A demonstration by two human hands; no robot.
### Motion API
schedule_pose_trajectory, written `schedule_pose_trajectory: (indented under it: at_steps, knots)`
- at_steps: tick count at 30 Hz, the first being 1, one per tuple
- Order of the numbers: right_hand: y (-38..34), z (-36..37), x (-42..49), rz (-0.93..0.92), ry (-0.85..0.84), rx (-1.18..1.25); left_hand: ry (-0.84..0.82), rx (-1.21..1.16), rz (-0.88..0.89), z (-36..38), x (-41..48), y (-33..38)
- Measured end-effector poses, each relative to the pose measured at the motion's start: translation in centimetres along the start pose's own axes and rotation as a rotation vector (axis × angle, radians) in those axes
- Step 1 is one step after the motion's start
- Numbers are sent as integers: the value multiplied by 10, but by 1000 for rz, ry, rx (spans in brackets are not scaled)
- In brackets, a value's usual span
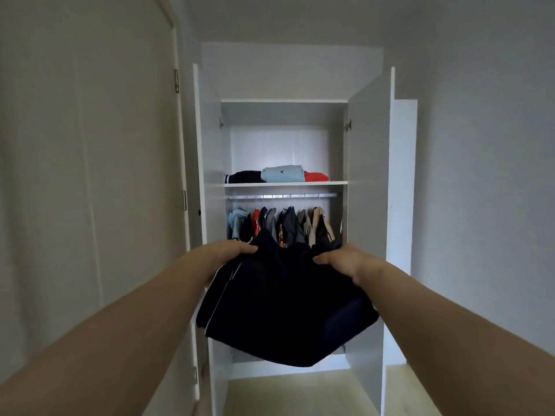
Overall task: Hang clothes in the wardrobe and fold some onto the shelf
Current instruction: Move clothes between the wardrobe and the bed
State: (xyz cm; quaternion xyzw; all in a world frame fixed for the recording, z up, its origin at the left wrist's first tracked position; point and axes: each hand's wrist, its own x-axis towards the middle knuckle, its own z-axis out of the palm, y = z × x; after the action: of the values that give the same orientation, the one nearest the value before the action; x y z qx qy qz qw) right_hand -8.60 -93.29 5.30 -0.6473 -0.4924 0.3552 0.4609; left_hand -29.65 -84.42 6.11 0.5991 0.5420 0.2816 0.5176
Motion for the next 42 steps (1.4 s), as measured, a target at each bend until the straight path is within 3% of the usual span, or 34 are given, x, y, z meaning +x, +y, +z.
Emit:
schedule_pose_trajectory:
  at_steps: [14,22,33,36,42]
  knots:
    - [-57,22,333,-95,110,-97,-121,10,76,-82,293,95]
    - [-86,6,494,-78,41,16,42,70,193,-107,434,154]
    - [-131,-29,719,-163,-16,-1,115,-83,284,-136,628,236]
    - [-145,-25,772,-164,-24,31,110,-20,322,-153,666,258]
    - [-180,1,864,-230,-77,52,296,58,402,-204,737,295]
